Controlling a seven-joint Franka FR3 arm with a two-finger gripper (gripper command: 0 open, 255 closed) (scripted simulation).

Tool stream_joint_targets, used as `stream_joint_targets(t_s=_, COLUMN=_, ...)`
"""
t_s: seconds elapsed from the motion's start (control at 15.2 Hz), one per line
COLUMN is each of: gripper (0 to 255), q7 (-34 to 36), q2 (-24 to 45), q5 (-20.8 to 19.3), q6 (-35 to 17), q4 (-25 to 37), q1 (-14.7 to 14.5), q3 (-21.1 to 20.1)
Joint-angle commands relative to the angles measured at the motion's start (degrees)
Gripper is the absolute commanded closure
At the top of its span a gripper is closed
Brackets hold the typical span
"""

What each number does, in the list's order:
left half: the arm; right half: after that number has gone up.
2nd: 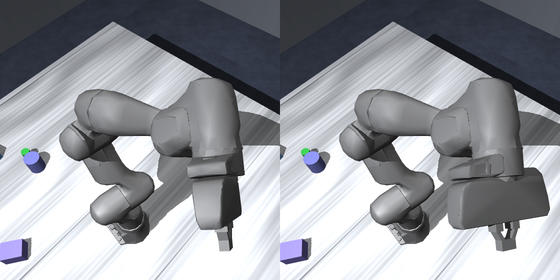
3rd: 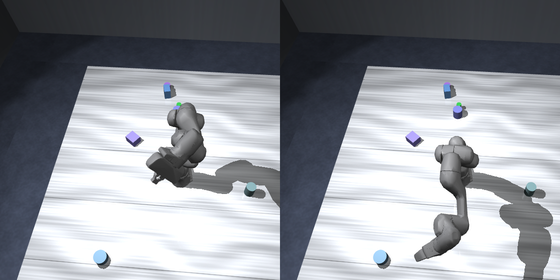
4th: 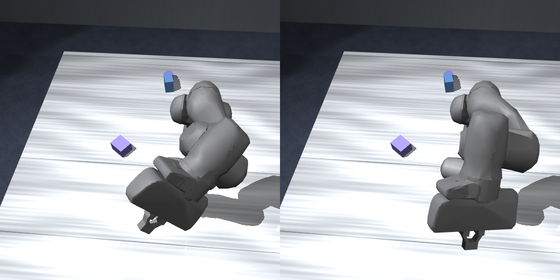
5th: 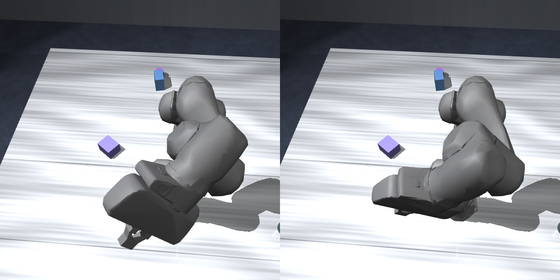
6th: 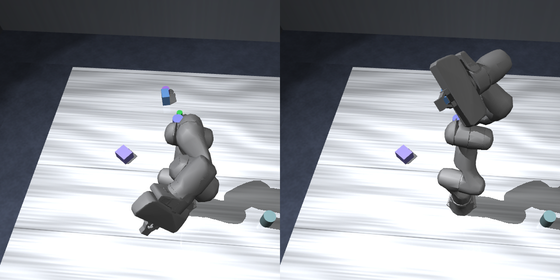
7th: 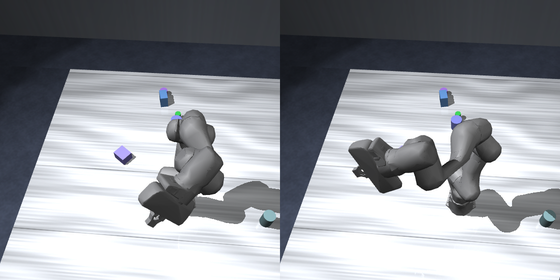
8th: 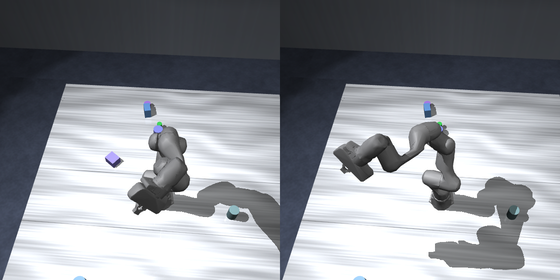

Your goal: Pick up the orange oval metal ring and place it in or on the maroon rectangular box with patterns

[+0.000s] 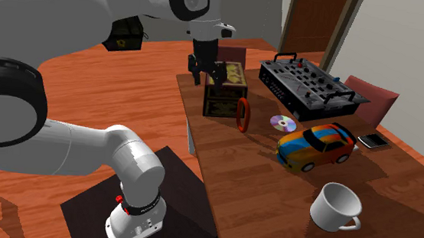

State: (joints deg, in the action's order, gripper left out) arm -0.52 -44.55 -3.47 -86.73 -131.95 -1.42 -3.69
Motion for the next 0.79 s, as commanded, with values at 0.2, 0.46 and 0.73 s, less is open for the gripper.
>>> stream_joint_targets(t_s=0.2, gripper=0, q7=-5.74, q2=0.60, q5=-5.82, q6=-5.57, q4=-2.97, q1=-0.05, q3=1.20)
stream_joint_targets(t_s=0.46, gripper=0, q7=-12.54, q2=2.35, q5=-13.52, q6=-14.00, q4=-6.13, q1=0.30, q3=3.08)
stream_joint_targets(t_s=0.73, gripper=0, q7=-17.66, q2=4.91, q5=-20.34, q6=-22.21, q4=-7.92, q1=1.00, q3=4.91)
